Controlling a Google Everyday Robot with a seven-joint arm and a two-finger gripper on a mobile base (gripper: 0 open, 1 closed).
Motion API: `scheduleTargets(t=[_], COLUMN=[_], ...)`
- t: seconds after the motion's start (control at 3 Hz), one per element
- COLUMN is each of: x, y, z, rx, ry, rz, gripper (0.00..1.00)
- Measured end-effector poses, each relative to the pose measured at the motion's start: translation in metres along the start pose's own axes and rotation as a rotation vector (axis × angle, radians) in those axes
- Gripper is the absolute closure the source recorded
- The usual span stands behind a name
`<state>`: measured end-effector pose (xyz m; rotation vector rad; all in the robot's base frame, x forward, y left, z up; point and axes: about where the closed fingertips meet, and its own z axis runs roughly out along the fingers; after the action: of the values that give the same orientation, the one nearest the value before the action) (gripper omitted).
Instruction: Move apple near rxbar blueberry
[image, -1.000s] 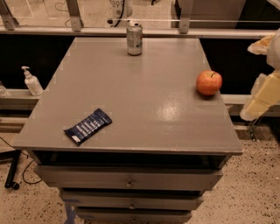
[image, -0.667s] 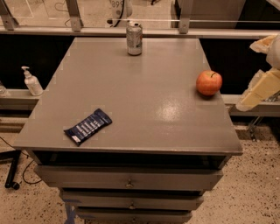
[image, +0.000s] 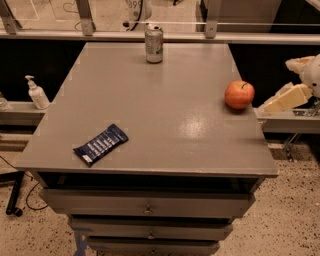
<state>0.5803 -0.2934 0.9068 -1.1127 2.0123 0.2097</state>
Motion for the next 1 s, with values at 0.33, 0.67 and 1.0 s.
scheduleTargets(t=[0.33, 0.67, 1.0], x=[0.008, 0.007, 0.0], y=[-0.01, -0.008, 0.003], z=[0.028, 0.052, 0.071], rx=[-0.025, -0.065, -0.114], ry=[-0.125, -0.222, -0.295], rz=[0.094, 0.156, 0.198], gripper=[0.0, 0.0, 0.0])
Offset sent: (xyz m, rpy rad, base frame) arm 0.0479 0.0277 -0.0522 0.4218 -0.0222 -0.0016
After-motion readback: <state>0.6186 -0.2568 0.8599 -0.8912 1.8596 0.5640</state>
